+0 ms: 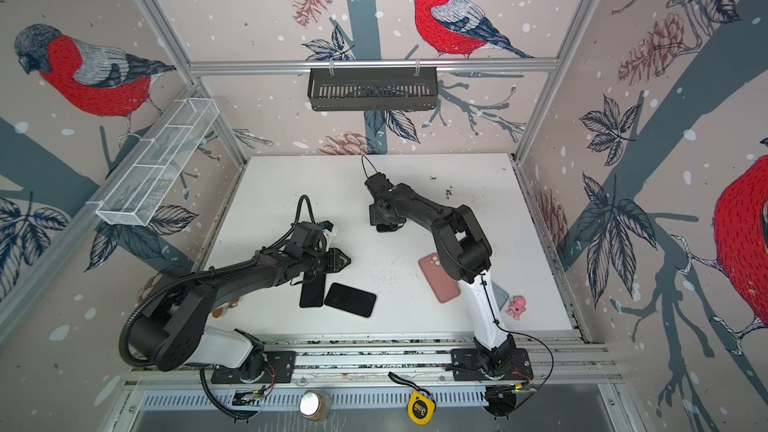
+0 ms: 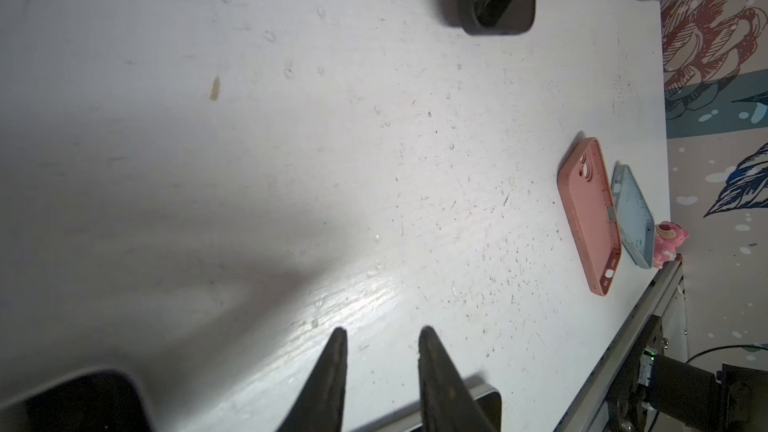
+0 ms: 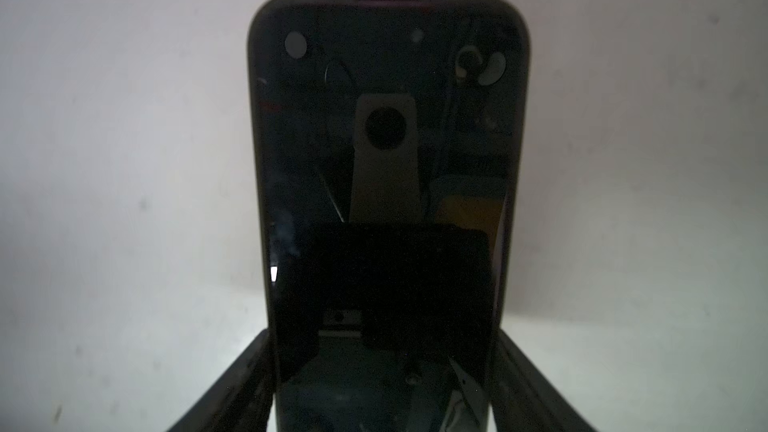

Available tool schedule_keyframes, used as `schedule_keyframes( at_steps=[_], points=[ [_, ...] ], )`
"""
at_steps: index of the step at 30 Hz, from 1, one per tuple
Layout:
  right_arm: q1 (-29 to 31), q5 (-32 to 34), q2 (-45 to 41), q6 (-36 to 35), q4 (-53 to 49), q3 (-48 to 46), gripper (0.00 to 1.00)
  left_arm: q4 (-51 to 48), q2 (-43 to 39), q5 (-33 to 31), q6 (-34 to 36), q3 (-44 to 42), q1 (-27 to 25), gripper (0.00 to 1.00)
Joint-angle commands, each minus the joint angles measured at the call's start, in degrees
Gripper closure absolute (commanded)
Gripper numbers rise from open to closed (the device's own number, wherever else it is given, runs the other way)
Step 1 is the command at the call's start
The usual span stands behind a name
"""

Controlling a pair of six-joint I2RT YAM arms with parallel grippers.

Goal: Put the phone into the phone case

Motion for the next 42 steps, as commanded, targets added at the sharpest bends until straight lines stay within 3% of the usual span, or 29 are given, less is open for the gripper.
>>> schedule_keyframes(
  at_steps=[1, 3, 5, 8, 14, 20, 22, 24, 27, 31, 33, 38, 42],
  points=[
    [-0.78, -1.45, 4.88, 2.74, -4.44, 7.41, 0.32, 1.5, 0.47, 1.29, 0.46, -0.17, 0.31, 0.69],
    [-1.0, -1.5, 7.32, 2.44, -5.63, 11.01, 0.28, 1.43, 0.31, 1.02, 0.31, -0.55, 0.3, 0.69],
    [-1.42, -1.64, 8.56, 2.18, -7.15, 13.23, 0.16, 1.6, -0.13, 0.87, 0.0, -1.0, 0.33, 0.68],
    [-1.79, -1.39, 5.79, 1.48, -7.4, 11.32, 0.07, 1.77, -0.34, 0.79, -0.09, -1.48, 0.33, 0.69],
    [-1.89, -2.02, -14.34, -0.34, -0.68, -10.52, 0.05, 1.08, -3.02, -0.77, -0.65, -3.19, 0.27, 0.69],
    [-2.23, -1.52, -39.02, -0.83, 4.02, -38.67, 0.06, -1.8, -13.96, -5.92, -3.67, -8.01, -1.36, 0.66],
    [-2.63, -1.64, -45.93, -0.33, 4.93, -46.21, 0.06, -1.18, -18.46, -3.49, -6.85, -9.24, -1.45, 0.63],
    [-3.49, -2.45, -51.5, 0.88, 5.39, -52.24, 0.08, -1.22, -22.0, -0.98, -8.74, -7.61, -2.34, 0.61],
    [-5.33, -3.01, -56.76, 1.35, 5.47, -58.6, 0.11, -6.92, -23.63, -2.07, -6.54, -0.01, -4.57, 0.58],
    [-9.31, -1.94, -61.2, 0.48, 6.3, -64.35, 0.2, -16.34, -18.35, -0.01, 0.17, 10.09, -4.64, 0.57],
    [-9.59, -5.09, -62.21, -0.9, 8.05, -64.96, 0.26, -22.26, -14.74, 1.01, 3.24, 14.11, -4.64, 0.6],
    [-10.59, -2.94, -57.35, -1.56, 10.01, -64.82, 0.48, -34.27, -15.23, -2.73, 9.27, 17.89, -5.14, 0.62],
    [-10.98, -1.79, -51.73, -2.16, 11.65, -65.32, 0.52, -39.3, -21.98, -6.6, 10.91, 16.96, -5.35, 0.54]
  ],
)
